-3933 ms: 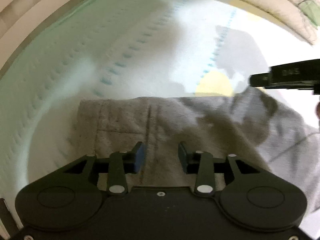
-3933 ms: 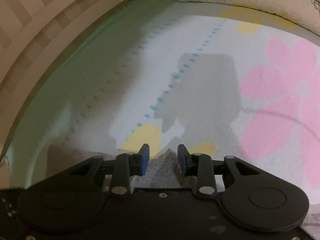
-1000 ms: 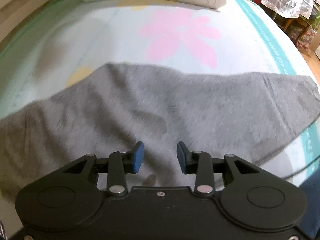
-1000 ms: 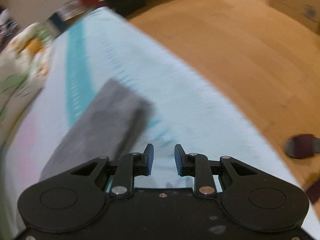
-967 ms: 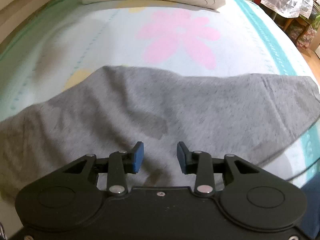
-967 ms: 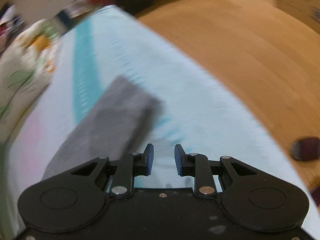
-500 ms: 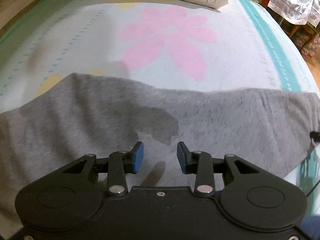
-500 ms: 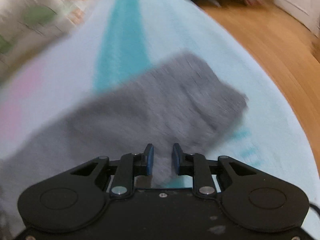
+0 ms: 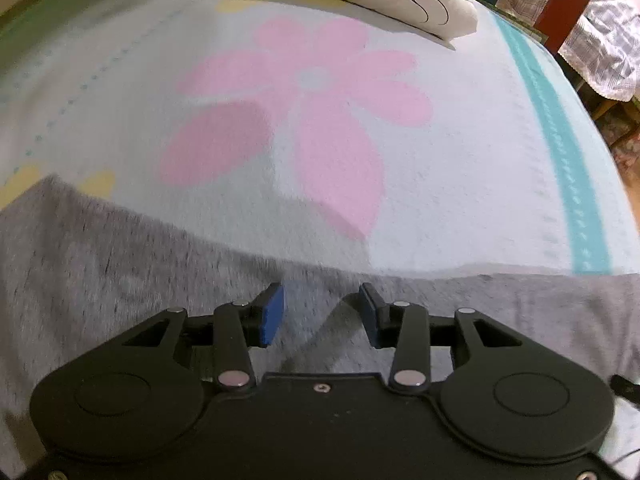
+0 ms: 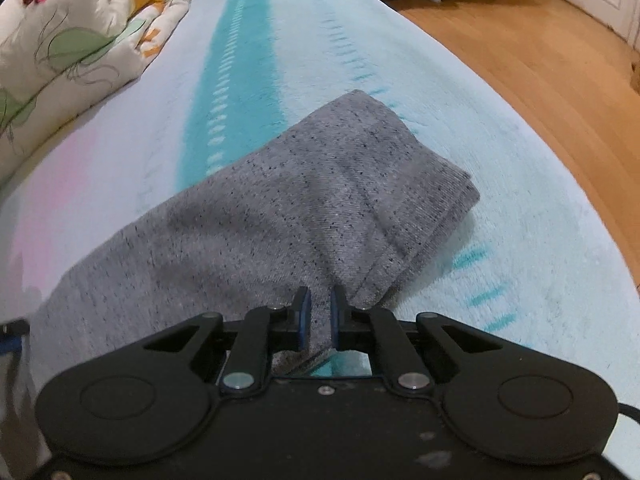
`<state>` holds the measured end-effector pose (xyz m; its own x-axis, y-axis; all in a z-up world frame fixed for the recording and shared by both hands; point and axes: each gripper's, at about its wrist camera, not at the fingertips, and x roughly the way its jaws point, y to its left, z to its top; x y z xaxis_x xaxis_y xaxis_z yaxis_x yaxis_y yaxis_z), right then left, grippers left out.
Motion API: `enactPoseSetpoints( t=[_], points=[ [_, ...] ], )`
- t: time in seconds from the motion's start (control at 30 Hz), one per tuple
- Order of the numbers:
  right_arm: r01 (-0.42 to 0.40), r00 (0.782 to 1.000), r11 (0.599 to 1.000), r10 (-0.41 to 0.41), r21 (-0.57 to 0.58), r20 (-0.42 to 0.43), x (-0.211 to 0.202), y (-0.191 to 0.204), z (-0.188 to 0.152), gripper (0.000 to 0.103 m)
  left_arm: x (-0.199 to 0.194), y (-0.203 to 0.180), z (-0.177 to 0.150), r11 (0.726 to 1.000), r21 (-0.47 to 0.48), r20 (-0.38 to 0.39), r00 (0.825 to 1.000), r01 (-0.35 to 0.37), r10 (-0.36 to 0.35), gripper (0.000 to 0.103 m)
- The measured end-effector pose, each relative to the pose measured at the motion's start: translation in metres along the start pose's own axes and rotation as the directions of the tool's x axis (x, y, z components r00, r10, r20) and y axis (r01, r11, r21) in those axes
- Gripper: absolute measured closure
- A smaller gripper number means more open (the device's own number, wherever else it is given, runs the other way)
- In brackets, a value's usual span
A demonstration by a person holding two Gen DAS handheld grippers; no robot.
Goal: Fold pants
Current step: 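Close the right gripper on the folded pants edge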
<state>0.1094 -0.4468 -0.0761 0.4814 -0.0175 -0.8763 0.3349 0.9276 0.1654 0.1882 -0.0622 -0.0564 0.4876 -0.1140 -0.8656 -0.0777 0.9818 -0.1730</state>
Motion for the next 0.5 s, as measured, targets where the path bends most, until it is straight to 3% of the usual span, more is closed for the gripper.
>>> enactPoseSetpoints(
  t=[0.1,0.23,0.37,0.5],
  points=[
    [-0.005,1.000,1.000,0.005,-0.002,-0.001,0.000,-0.002,0.001,0.097,0.004,-0.011,-0.010,0.991,0.107,0.057,0.996,-0.081,0.075,0.051],
    [-0.032,0.999,0.999,0.032,0.010,-0.004,0.000,-0.009,0.001,0.097,0.000,-0.015,-0.019,0.983,0.139,0.101,0.990,-0.115,0.102,0.049],
    [-0.053,0.999,0.998,0.054,0.019,-0.009,-0.002,-0.014,0.003,0.097,-0.016,-0.017,-0.018,0.992,0.084,0.090,0.992,-0.093,0.085,0.056],
    [-0.091,0.996,0.996,0.091,-0.004,0.004,-0.007,-0.018,0.001,0.091,-0.034,-0.038,-0.024,0.987,0.156,0.087,0.996,-0.032,0.019,0.055]
  ],
)
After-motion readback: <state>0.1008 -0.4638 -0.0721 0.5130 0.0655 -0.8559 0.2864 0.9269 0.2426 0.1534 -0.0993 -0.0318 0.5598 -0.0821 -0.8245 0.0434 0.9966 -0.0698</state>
